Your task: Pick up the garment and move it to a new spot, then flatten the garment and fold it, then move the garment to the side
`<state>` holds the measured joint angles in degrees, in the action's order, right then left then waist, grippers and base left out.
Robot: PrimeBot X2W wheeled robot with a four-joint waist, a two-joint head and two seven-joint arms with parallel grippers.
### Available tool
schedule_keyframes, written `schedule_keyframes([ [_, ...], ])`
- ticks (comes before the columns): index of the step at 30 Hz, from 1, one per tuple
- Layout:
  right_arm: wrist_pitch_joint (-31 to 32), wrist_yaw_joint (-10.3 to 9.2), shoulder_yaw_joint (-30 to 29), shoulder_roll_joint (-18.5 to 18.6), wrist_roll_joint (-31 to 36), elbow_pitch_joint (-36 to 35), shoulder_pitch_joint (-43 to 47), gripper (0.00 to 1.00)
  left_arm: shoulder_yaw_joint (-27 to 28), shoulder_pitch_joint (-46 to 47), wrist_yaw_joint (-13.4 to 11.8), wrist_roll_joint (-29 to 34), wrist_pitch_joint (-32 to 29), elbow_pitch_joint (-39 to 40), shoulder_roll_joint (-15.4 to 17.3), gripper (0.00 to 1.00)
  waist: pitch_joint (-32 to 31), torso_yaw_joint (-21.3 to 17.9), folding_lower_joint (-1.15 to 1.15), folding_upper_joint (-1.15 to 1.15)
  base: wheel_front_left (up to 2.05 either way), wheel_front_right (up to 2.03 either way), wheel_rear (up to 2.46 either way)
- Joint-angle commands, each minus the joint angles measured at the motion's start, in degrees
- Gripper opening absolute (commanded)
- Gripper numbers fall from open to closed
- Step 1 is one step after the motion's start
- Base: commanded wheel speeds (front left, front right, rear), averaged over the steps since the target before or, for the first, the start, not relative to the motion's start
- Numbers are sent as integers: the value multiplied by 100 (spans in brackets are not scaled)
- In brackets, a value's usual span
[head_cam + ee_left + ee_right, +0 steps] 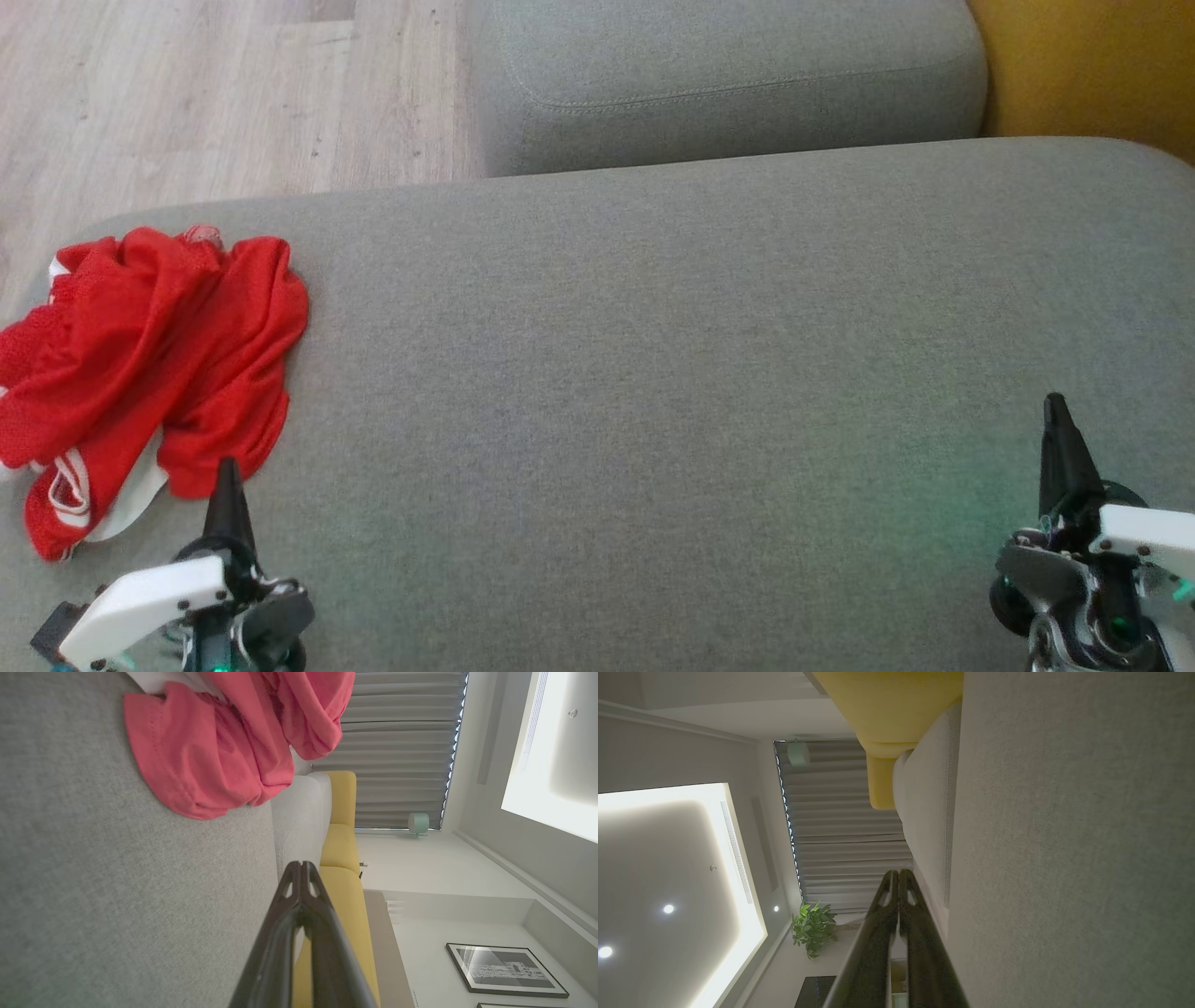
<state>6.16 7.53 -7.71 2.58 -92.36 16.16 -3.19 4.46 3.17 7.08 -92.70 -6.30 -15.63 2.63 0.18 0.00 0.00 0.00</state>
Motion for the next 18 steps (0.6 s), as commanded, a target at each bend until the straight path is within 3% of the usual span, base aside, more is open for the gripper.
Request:
schedule_keyframes([
  [1, 31, -4, 121, 30, 17, -213, -299, 0, 204, 302, 41, 51, -17, 160, 25, 0, 0, 0, 0, 0, 0, 0, 0],
  [14, 31, -4, 121, 30, 17, -213, -299, 0, 204, 302, 41, 51, -17, 160, 25, 0, 0, 0, 0, 0, 0, 0, 0],
  [15, 0, 0, 0, 0, 0, 0, 0, 100, 0, 0, 0, 0, 0, 0, 0, 100, 0, 0, 0, 0, 0, 0, 0],
  [18, -2, 0, 12, -15, 0, 208, 89, 100, -31, -73, -3, 0, 3, -201, -4, 100, 0, 0, 0, 0, 0, 0, 0],
])
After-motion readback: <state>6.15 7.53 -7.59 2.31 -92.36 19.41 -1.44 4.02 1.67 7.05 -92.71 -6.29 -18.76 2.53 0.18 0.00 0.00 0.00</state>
